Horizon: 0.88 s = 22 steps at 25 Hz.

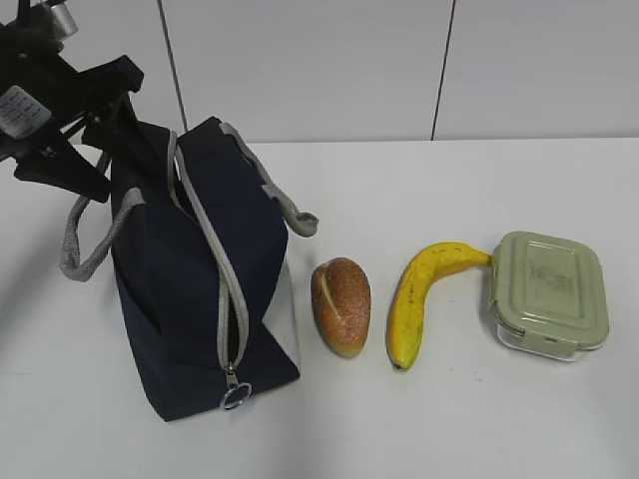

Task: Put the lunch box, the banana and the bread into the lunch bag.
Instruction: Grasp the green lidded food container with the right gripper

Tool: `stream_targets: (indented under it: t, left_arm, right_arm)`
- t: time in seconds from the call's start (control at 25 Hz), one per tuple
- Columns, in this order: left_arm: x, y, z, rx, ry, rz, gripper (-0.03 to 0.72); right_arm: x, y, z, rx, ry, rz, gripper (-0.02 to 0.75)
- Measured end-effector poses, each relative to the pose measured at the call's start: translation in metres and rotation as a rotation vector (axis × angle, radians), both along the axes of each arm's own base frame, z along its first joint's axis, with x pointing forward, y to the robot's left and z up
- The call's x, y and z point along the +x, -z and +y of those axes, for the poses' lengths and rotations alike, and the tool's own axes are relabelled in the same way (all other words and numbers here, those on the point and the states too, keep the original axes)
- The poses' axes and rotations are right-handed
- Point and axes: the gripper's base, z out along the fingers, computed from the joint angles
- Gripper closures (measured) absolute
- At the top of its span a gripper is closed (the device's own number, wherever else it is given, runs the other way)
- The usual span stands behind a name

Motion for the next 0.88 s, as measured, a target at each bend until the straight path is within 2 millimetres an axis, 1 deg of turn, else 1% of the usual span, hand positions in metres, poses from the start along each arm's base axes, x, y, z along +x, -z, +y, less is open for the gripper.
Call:
stream_targets:
  t: [0.08,0.16,0.2,0.32,0.4,0.44,0.48,0.64,0.76,0.88]
  left_arm:
    - [0.002,0.005,0.0,0.001,-0.001,0.012,0.263]
    - [0.004,0.007,-0.001,0.002,-0.002,0.021,0.31]
    - [0.004,0.008,-0.001,0.002,-0.002,0.024,0.352]
    - [0.004,0.01,-0.001,0.005,-0.002,0.029,0.531]
    - [0.004,0.01,0.0,0.006,-0.002,0.029,0.637]
    - [0.004,0.01,0.0,0.008,0.0,0.028,0.666]
    - [0.004,0.01,0.0,0.012,0.011,0.022,0.682]
    - [0.005,0.009,0.0,0.022,0.048,-0.001,0.688]
    - [0.008,0.003,0.0,0.035,0.059,-0.033,0.688]
    - [0.014,-0.008,0.002,0.07,0.066,-0.089,0.688]
  right_arm:
    - [0.0,0.0,0.0,0.0,0.0,0.0,0.174]
    - [0.0,0.0,0.0,0.0,0.0,0.0,0.174]
    - [0.0,0.0,0.0,0.0,0.0,0.0,0.174]
    - [0.0,0.0,0.0,0.0,0.0,0.0,0.174]
    - [0.0,0.0,0.0,0.0,0.0,0.0,0.174]
    - [0.0,0.0,0.0,0.0,0.0,0.0,0.174]
    - [0.0,0.0,0.0,0.0,0.0,0.0,0.174]
    - [0.0,0.0,0.0,0.0,0.0,0.0,0.174]
    - [0.0,0.0,0.0,0.0,0.0,0.0,0.174]
    - [0.0,0.0,0.0,0.0,0.0,0.0,0.174]
